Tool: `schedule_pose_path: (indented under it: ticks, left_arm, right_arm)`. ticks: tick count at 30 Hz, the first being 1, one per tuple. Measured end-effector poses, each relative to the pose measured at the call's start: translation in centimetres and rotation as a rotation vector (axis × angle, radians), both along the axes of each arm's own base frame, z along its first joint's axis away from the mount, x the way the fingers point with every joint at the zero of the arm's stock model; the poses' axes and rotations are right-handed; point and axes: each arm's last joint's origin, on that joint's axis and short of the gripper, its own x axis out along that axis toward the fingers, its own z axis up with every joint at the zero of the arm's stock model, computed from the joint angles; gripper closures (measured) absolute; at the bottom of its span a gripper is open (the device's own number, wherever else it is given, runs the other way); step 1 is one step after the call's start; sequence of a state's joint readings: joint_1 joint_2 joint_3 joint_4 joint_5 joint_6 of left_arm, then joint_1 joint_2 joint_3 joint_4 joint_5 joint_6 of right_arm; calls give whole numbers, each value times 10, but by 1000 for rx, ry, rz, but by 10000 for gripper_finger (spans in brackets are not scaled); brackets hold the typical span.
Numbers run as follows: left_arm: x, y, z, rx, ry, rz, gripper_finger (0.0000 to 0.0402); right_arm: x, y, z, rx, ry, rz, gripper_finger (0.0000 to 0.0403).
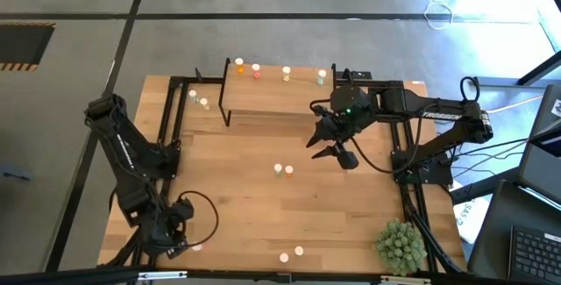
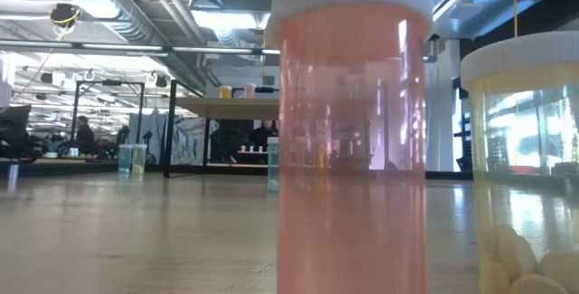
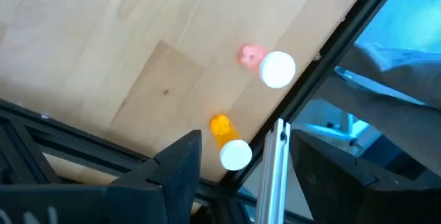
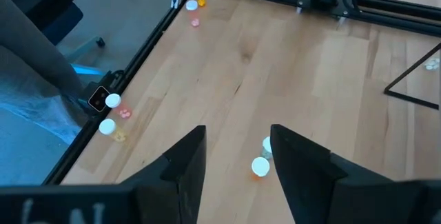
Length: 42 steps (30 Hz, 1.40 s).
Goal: Pick and place medicine bottles onto shelf by color
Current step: Put the bottom orange pill bottle on the shelf aligned with the other orange pill bottle
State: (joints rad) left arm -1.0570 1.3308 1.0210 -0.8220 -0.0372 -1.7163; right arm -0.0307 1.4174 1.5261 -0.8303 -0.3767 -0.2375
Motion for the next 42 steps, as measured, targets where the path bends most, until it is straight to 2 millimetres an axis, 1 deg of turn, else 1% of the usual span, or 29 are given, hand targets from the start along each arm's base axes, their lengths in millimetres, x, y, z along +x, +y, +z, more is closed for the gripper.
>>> schedule_pose_path:
  ticks: [5, 12, 16, 24, 31, 42]
  left_arm:
    - [1, -7, -9, 8, 58, -24, 187]
    - [1, -35, -25, -58, 55, -122, 187]
    - [-2, -44, -38, -37, 92, -145, 187]
    - [-4, -49, -46, -13, 113, -155, 187]
    - [-2, -52, -59, 35, 133, -175, 187]
    - [-3, -53, -62, 55, 146, -181, 187]
  right_arm:
    - [0, 0, 0, 0, 0, 0, 237]
    - [0, 0, 0, 0, 0, 0, 237]
    - [0, 0, 0, 0, 0, 0, 237]
    - [0, 0, 0, 0, -2, 0, 237]
    - [0, 0, 0, 0, -3, 0, 237]
    - [0, 0, 0, 0, -3, 0, 237]
